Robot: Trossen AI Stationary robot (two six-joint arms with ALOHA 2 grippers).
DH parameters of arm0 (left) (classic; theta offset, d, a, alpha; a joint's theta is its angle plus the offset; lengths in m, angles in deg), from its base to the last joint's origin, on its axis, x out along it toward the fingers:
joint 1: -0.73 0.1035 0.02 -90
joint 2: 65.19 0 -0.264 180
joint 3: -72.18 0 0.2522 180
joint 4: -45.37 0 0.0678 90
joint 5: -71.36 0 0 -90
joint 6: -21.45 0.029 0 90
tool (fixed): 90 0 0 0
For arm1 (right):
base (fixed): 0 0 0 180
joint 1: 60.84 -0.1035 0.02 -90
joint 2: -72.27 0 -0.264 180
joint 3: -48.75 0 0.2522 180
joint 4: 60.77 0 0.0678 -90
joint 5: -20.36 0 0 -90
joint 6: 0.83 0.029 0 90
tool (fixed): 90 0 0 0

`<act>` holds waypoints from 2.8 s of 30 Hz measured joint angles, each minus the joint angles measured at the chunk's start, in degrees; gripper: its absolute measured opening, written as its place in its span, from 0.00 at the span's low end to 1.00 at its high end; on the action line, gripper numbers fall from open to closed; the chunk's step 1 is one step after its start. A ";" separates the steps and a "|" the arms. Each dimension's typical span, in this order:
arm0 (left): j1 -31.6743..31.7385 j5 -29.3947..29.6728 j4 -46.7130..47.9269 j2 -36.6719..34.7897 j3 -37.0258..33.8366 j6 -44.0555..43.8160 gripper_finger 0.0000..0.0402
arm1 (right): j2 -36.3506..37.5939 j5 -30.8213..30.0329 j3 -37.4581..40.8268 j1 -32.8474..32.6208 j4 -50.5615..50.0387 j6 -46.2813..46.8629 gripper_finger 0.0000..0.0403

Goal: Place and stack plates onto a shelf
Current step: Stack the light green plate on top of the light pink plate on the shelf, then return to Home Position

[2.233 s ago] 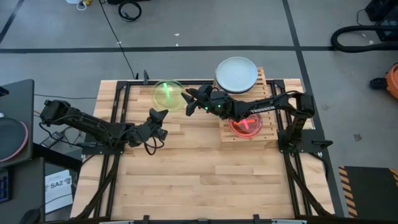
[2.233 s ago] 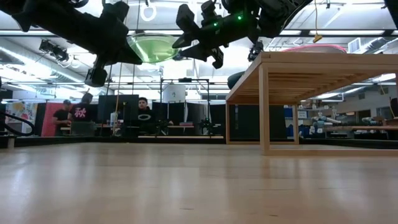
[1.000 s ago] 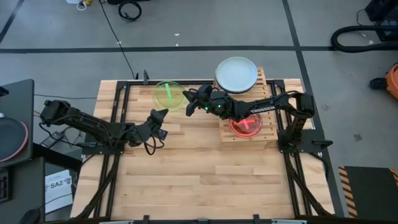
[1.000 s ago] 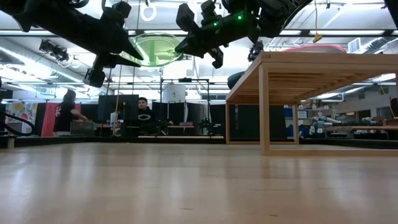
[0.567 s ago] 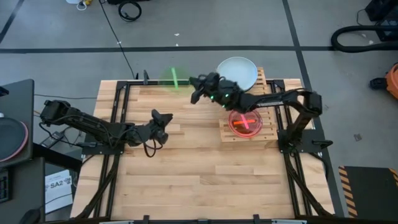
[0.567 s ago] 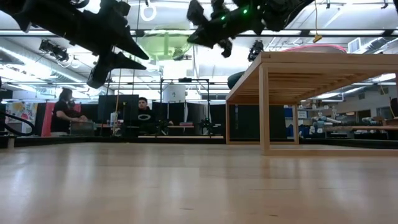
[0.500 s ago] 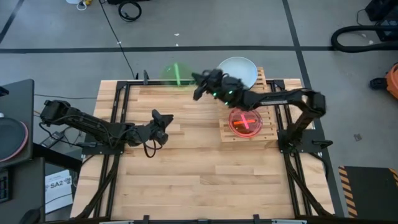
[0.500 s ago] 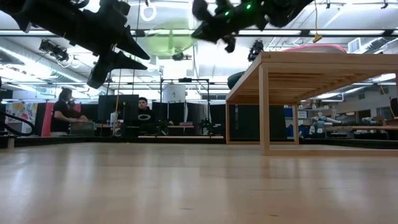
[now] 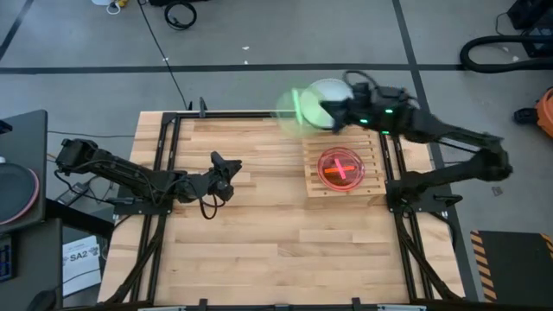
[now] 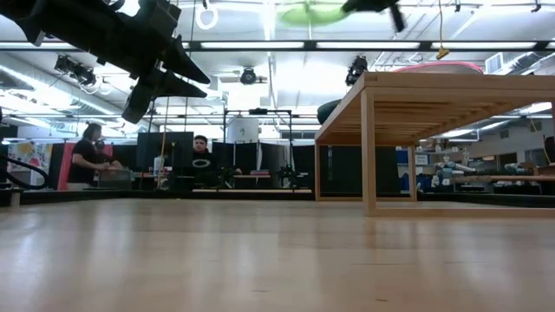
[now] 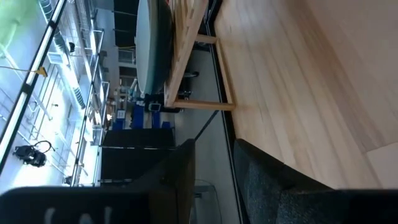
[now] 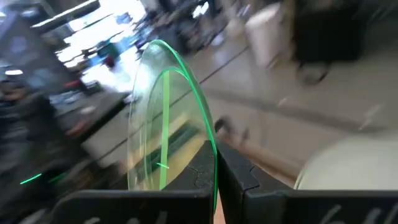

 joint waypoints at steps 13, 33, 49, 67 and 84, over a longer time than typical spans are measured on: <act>0.00 0.00 0.00 0.01 0.00 0.04 0.30 | 18.09 21.15 -0.01 -0.09 -37.44 17.83 0.03; 0.00 0.00 0.00 0.01 0.00 0.08 0.30 | 11.78 16.89 0.04 -0.09 -53.61 17.63 0.03; 0.00 0.00 0.02 0.01 0.00 0.00 0.30 | 11.44 17.98 0.04 -0.09 -53.59 17.63 0.03; 0.00 0.00 0.02 0.00 0.00 0.28 0.30 | 11.44 16.29 0.04 -0.09 -53.54 17.47 0.23; 0.00 0.00 0.02 0.00 0.00 0.39 0.30 | 11.44 13.28 0.04 -0.11 -53.56 14.58 0.37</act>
